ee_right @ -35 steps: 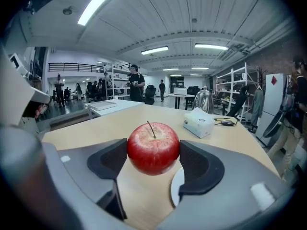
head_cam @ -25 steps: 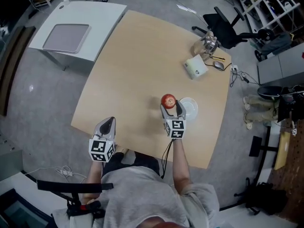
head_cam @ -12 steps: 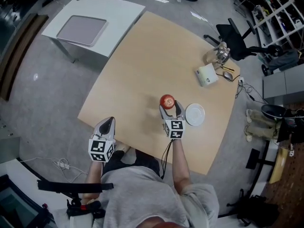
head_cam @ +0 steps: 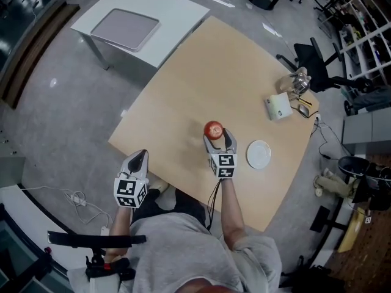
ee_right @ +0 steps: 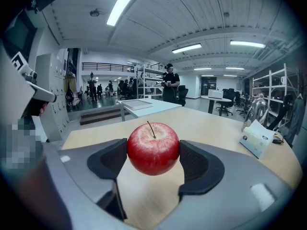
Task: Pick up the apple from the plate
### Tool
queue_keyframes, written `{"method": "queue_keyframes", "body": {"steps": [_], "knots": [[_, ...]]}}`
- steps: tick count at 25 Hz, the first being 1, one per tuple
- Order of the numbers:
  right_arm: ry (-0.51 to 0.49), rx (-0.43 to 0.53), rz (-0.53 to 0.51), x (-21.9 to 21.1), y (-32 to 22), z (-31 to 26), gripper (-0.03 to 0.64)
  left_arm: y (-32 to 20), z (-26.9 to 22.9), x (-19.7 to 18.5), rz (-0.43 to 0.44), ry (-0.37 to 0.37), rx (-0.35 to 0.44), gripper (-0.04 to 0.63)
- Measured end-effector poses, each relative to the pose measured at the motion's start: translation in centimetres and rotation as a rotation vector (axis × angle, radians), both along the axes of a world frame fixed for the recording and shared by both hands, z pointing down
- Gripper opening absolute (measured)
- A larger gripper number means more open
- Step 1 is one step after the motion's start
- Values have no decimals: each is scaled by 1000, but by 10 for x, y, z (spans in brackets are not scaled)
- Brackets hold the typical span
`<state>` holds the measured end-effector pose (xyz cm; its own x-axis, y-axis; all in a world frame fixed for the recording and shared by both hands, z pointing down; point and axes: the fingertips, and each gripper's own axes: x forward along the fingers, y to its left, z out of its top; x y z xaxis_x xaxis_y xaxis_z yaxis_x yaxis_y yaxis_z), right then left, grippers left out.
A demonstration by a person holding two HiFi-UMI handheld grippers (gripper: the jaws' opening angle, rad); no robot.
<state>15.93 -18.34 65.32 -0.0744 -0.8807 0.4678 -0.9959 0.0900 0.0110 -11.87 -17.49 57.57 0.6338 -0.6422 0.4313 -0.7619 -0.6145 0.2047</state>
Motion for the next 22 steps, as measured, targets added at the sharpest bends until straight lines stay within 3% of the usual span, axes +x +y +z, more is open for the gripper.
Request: {"method": "queue_keyframes", "body": {"steps": [22], "knots": [[-8, -25, -210, -97, -40, 22, 348, 8, 19, -77, -160, -18, -29, 20]]}}
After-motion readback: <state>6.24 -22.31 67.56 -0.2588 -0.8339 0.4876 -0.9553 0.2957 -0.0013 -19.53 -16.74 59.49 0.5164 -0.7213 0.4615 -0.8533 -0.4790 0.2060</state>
